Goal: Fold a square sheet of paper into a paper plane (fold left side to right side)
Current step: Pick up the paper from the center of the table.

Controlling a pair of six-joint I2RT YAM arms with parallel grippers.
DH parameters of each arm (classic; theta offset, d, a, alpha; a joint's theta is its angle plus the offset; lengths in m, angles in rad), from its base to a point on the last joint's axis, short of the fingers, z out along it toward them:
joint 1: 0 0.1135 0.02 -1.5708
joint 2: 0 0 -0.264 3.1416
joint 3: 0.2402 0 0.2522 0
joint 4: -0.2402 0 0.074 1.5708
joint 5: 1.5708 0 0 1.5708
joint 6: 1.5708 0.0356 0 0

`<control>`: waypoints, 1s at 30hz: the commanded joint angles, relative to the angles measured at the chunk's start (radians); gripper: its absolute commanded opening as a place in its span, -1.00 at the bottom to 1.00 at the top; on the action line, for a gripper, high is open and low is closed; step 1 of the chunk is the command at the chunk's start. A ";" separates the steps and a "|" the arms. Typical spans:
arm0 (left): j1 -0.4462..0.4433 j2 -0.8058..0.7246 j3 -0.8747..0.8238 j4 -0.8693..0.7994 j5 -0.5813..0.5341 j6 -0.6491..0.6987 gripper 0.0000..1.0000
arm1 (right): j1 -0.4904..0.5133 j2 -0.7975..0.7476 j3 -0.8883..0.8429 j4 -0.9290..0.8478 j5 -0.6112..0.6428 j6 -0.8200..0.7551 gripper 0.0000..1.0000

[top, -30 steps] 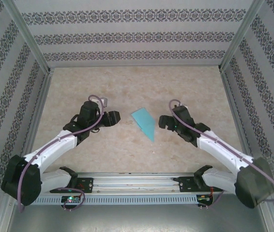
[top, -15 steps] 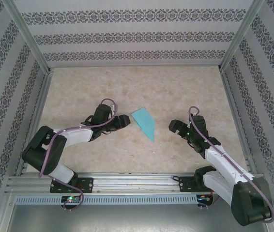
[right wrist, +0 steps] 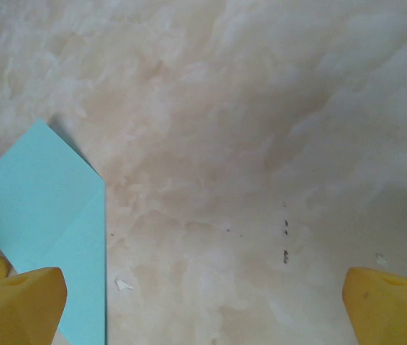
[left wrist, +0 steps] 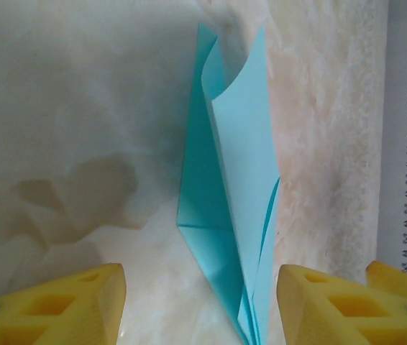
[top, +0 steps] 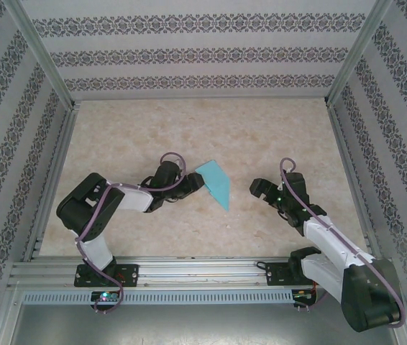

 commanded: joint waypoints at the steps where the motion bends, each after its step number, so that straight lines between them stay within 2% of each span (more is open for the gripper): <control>1: -0.017 0.060 0.050 0.100 -0.038 -0.025 0.16 | -0.013 0.004 -0.025 0.023 -0.014 0.013 0.96; 6: -0.018 0.120 0.100 0.096 -0.035 -0.026 0.15 | -0.017 -0.002 -0.031 0.023 -0.017 0.013 0.96; 9: -0.018 0.157 0.130 0.102 -0.018 -0.027 0.05 | -0.018 -0.008 -0.034 0.023 -0.016 0.013 0.96; 11: -0.018 0.175 0.146 0.101 -0.008 -0.025 -0.07 | -0.020 -0.008 -0.037 0.023 -0.015 0.013 0.96; 17: -0.017 0.185 0.168 0.081 0.002 0.019 -0.61 | -0.030 0.002 -0.034 0.027 -0.041 0.001 0.96; 22: -0.006 0.150 0.160 0.069 0.033 0.090 -0.99 | -0.088 0.003 -0.032 0.074 -0.165 -0.013 0.96; 30: 0.040 0.079 0.135 0.083 0.183 0.202 -1.00 | -0.167 0.014 -0.001 0.188 -0.331 -0.044 0.96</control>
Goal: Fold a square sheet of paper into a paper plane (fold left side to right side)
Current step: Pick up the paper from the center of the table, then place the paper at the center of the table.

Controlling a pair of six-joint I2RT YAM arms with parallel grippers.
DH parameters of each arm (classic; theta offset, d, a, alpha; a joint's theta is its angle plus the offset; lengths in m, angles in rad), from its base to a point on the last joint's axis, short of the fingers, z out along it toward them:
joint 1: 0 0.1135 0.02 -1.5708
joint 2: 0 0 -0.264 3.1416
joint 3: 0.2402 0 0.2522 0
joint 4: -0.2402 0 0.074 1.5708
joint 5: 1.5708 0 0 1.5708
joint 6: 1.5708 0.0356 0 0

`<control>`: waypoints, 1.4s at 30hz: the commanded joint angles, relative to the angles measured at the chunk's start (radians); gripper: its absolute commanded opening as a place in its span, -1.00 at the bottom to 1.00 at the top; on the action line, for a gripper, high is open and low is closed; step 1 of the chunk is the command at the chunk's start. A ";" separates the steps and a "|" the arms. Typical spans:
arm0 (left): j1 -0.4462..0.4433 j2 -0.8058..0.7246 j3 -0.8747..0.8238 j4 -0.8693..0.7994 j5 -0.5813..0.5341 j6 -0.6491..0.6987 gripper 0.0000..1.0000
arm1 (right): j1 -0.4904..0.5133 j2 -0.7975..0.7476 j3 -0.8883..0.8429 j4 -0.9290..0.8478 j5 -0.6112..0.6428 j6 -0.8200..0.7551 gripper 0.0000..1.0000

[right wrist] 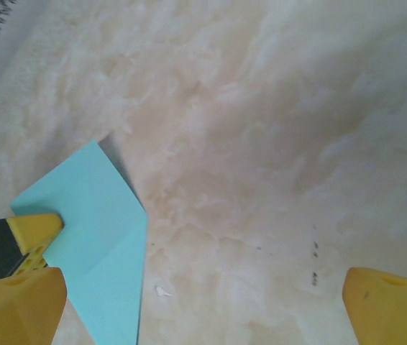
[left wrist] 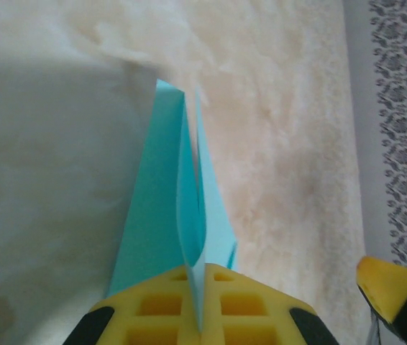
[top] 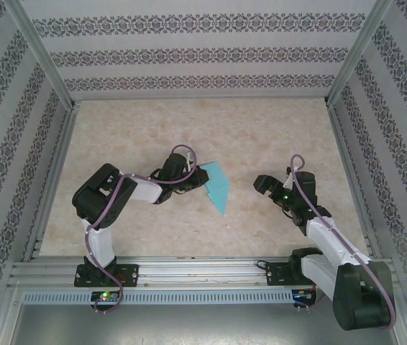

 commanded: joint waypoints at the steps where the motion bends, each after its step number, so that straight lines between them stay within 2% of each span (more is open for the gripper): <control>1: 0.029 -0.067 -0.022 0.033 0.101 0.092 -1.00 | -0.020 0.018 0.019 0.086 -0.107 -0.028 0.96; 9: 0.092 -0.208 -0.107 0.002 0.323 0.249 -1.00 | -0.040 0.117 0.081 0.149 -0.351 -0.118 0.97; 16: 0.153 -0.303 -0.159 -0.070 0.524 0.358 -1.00 | -0.038 0.208 0.132 0.182 -0.486 -0.172 0.91; 19: 0.164 -0.327 -0.151 -0.134 0.579 0.412 -1.00 | -0.012 0.257 0.151 0.216 -0.552 -0.189 0.84; 23: 0.169 -0.338 -0.126 -0.206 0.647 0.468 -1.00 | 0.072 0.322 0.175 0.238 -0.596 -0.239 0.81; 28: 0.169 -0.341 -0.119 -0.213 0.698 0.486 -1.00 | 0.156 0.439 0.190 0.360 -0.633 -0.231 0.80; 34: 0.169 -0.324 -0.122 -0.197 0.707 0.475 -1.00 | 0.255 0.597 0.249 0.529 -0.688 -0.150 0.66; 42: 0.169 -0.283 -0.136 -0.124 0.644 0.414 -1.00 | 0.290 0.631 0.230 0.604 -0.658 -0.107 0.40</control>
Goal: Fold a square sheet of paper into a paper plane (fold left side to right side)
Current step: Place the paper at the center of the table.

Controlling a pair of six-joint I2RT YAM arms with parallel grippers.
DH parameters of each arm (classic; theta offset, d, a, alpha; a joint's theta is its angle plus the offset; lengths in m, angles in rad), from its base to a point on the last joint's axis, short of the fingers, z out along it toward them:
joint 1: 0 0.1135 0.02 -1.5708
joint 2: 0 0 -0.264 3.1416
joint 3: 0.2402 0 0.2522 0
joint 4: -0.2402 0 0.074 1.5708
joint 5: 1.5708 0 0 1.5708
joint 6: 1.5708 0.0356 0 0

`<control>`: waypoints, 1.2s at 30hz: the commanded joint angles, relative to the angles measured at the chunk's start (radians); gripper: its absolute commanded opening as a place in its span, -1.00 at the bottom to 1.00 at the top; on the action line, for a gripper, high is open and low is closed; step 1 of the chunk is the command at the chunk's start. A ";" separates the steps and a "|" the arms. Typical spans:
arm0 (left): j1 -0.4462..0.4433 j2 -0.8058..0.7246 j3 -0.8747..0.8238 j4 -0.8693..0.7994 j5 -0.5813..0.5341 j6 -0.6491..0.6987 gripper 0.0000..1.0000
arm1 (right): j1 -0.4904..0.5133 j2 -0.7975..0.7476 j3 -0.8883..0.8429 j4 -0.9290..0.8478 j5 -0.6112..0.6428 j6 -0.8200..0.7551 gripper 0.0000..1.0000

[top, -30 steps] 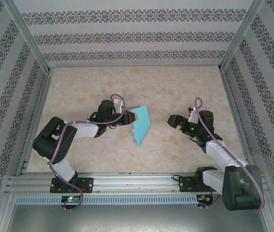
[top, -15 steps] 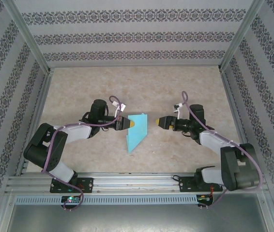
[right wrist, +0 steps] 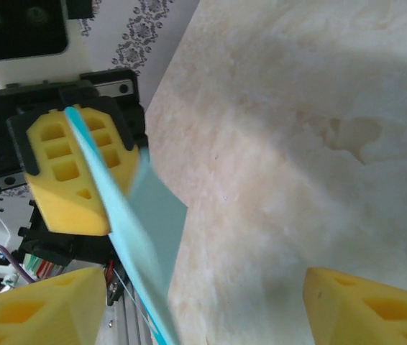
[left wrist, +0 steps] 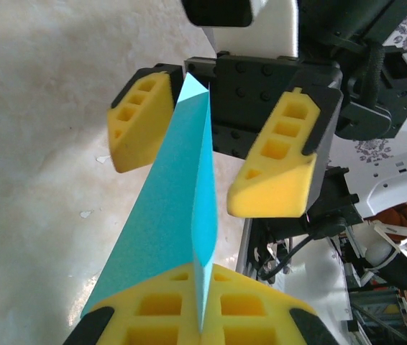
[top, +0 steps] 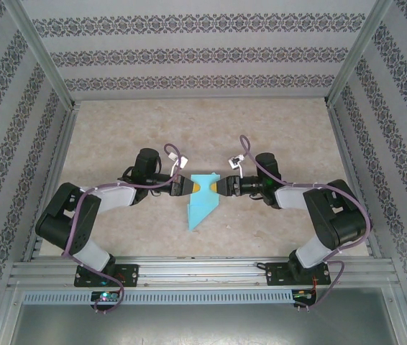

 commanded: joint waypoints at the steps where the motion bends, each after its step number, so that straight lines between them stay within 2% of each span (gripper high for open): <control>1: 0.009 0.031 0.008 0.065 -0.017 -0.029 -1.00 | -0.003 0.000 -0.004 0.079 -0.022 0.016 0.35; 3: 0.009 0.044 0.008 0.085 -0.027 -0.044 -1.00 | -0.003 -0.007 -0.007 0.075 -0.030 0.023 0.23; 8: 0.009 0.072 0.007 0.129 -0.049 -0.075 -1.00 | -0.006 -0.013 -0.006 0.058 -0.032 0.029 -0.20; 11: 0.009 0.082 0.005 0.135 -0.054 -0.080 -1.00 | -0.016 -0.014 -0.002 0.048 -0.021 0.027 -0.36; 14: 0.010 0.085 0.001 0.133 -0.060 -0.080 -0.99 | -0.018 -0.011 0.008 0.027 -0.001 0.027 -0.65; 17: 0.010 0.074 -0.003 0.092 -0.087 -0.049 -0.60 | -0.019 -0.003 0.021 -0.014 0.035 0.020 -0.95; 19: 0.012 0.050 -0.007 0.035 -0.121 -0.010 -0.25 | -0.021 0.010 0.033 -0.044 0.055 0.015 -1.00; 22: 0.021 -0.006 -0.007 -0.087 -0.209 0.059 -0.04 | -0.025 0.044 0.061 -0.121 0.098 0.012 -1.00; 25: 0.025 -0.099 -0.004 -0.240 -0.344 0.136 0.08 | -0.028 0.071 0.086 -0.198 0.144 0.013 -1.00; 30: 0.016 -0.271 0.000 -0.462 -0.555 0.246 0.09 | -0.039 0.073 0.121 -0.316 0.216 0.039 -1.00; 36: -0.089 -0.440 0.014 -0.689 -0.770 0.334 0.09 | -0.041 0.072 0.166 -0.450 0.263 0.078 -0.98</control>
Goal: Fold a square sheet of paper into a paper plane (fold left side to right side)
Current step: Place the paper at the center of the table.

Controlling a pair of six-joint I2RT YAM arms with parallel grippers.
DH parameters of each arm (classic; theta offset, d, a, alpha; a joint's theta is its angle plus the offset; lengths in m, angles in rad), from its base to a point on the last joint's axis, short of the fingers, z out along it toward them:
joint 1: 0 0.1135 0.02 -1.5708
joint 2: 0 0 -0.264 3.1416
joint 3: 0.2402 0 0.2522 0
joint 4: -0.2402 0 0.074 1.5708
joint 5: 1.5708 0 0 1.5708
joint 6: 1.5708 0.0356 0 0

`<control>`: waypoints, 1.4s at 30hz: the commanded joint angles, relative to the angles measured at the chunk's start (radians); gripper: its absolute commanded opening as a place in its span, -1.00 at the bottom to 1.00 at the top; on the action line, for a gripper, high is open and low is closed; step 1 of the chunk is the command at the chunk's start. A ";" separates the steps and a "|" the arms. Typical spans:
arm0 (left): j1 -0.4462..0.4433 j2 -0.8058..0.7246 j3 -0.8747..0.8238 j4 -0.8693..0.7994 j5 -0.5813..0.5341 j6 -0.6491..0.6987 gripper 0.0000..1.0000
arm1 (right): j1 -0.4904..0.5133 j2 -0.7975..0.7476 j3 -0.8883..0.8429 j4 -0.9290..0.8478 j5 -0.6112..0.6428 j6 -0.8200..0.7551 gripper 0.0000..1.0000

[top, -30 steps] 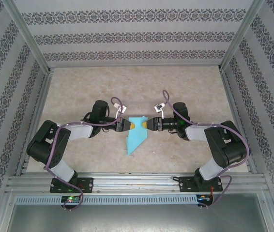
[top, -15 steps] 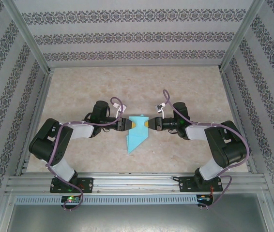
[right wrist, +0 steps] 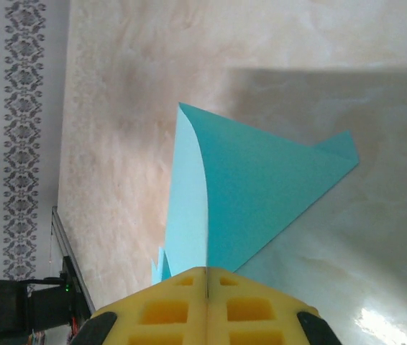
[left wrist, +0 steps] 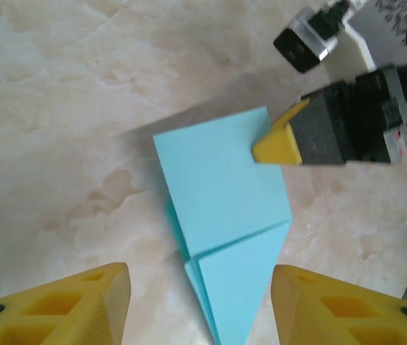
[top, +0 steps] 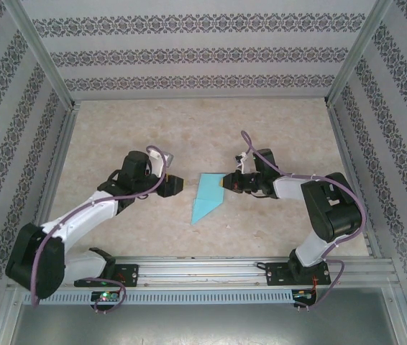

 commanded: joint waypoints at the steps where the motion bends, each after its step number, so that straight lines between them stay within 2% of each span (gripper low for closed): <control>1: -0.064 -0.068 0.018 -0.219 -0.185 0.100 0.09 | -0.009 0.003 0.039 -0.108 0.042 0.035 -0.98; 6: -0.185 -0.099 0.039 -0.308 -0.355 0.124 0.12 | -0.004 -0.012 0.056 -0.152 0.076 0.110 -0.98; 18: -0.464 0.127 0.171 -0.360 -0.553 0.165 0.13 | -0.002 -0.009 0.125 -0.295 0.123 0.162 -0.97; 31: -0.575 0.393 0.325 -0.324 -0.573 0.184 0.15 | 0.003 0.007 0.133 -0.308 0.134 0.190 -0.95; 36: -0.597 0.512 0.401 -0.351 -0.616 0.230 0.18 | 0.003 0.013 0.138 -0.307 0.128 0.196 -0.95; 42: -0.620 0.621 0.471 -0.396 -0.725 0.261 0.19 | 0.003 0.026 0.145 -0.307 0.120 0.196 -0.95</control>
